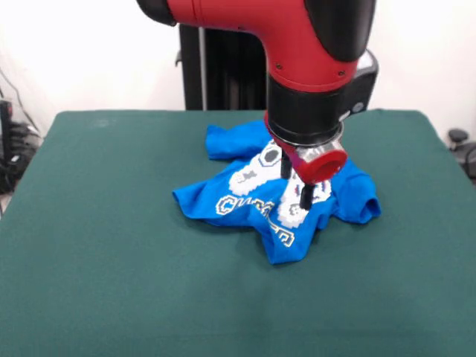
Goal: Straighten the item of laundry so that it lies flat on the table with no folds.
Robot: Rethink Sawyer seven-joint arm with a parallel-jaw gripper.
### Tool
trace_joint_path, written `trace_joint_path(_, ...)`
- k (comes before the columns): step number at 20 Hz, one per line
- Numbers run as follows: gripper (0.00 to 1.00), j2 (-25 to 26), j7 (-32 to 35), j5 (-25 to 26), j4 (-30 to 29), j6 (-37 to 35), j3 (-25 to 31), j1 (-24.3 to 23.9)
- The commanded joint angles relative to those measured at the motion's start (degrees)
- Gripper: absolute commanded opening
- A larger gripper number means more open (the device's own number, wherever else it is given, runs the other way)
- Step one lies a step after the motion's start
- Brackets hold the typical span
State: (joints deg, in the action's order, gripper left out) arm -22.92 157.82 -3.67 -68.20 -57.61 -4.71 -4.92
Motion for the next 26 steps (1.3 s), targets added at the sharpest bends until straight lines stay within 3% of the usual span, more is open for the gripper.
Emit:
trace_joint_path(1, 1.00, 1.1, -5.3, 11.2, 5.4, -6.5, -3.7, 4.2)
trace_joint_path(10, 1.00, 1.9, 6.3, 6.9, -1.9, -1.2, -1.5, 7.1)
trace_joint_path(18, 1.00, 0.8, 6.9, -0.1, -4.7, -2.4, 2.9, 7.9)
trace_joint_path(26, 1.00, 4.7, 8.9, -2.1, -4.6, 1.7, 1.3, 10.7)
